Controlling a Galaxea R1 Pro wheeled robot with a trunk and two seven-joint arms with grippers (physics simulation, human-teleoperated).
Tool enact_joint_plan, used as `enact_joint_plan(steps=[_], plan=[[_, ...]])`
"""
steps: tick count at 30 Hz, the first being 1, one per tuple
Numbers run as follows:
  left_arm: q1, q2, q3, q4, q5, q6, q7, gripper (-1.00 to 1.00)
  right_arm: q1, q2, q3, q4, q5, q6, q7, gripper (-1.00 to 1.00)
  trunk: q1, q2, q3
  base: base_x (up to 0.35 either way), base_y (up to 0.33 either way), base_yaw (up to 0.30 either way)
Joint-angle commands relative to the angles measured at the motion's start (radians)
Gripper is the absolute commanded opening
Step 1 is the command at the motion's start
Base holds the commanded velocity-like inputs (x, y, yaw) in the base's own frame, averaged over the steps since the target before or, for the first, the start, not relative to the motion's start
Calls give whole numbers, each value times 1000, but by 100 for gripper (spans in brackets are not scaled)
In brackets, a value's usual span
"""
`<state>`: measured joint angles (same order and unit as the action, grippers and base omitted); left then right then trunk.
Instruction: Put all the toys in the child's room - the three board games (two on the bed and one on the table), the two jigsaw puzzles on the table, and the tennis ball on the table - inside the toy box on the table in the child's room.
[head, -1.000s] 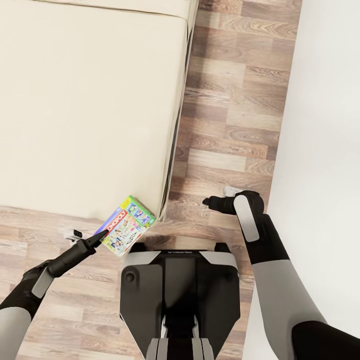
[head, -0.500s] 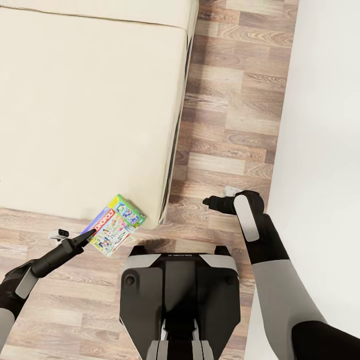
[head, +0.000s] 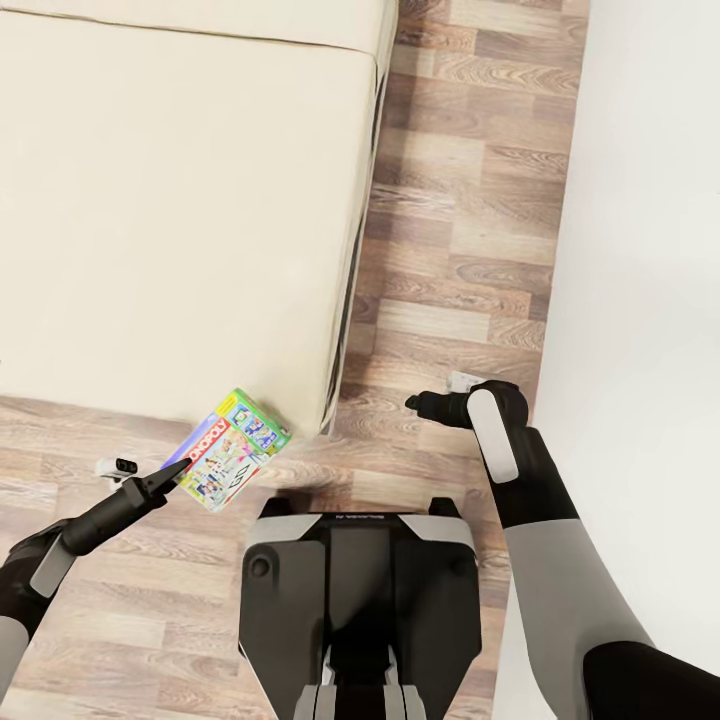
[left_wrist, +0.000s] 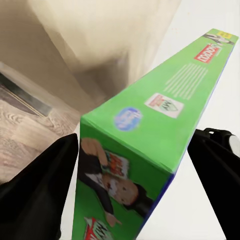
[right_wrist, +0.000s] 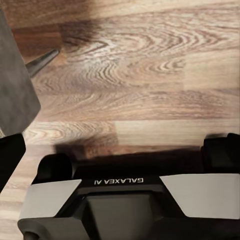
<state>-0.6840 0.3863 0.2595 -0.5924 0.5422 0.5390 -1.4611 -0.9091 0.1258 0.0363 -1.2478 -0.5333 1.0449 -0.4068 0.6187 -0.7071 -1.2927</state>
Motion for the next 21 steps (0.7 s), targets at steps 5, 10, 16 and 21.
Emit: enact_joint_plan(steps=[5,10,16,21], plan=[[0,1,0,-1,1,9,-4,-100,-1,0,0,-1,-10,2,-10,100,0,-1,8,-85,35,0],[0,1,-4,-38,0,28,-8,-100,8,0,0,-16,-10,2,-10,100,0,-1,16,-181,5,0],[1,1,-6,-86,-2,58,-45,-100,56,0,-1,-67,-9,2,-9,100,0,-1,26,-119,1,0],[1,2,-5,-94,-2,74,-68,-100,113,1,-1,-103,-7,-5,-9,100,0,-1,34,-111,0,0]])
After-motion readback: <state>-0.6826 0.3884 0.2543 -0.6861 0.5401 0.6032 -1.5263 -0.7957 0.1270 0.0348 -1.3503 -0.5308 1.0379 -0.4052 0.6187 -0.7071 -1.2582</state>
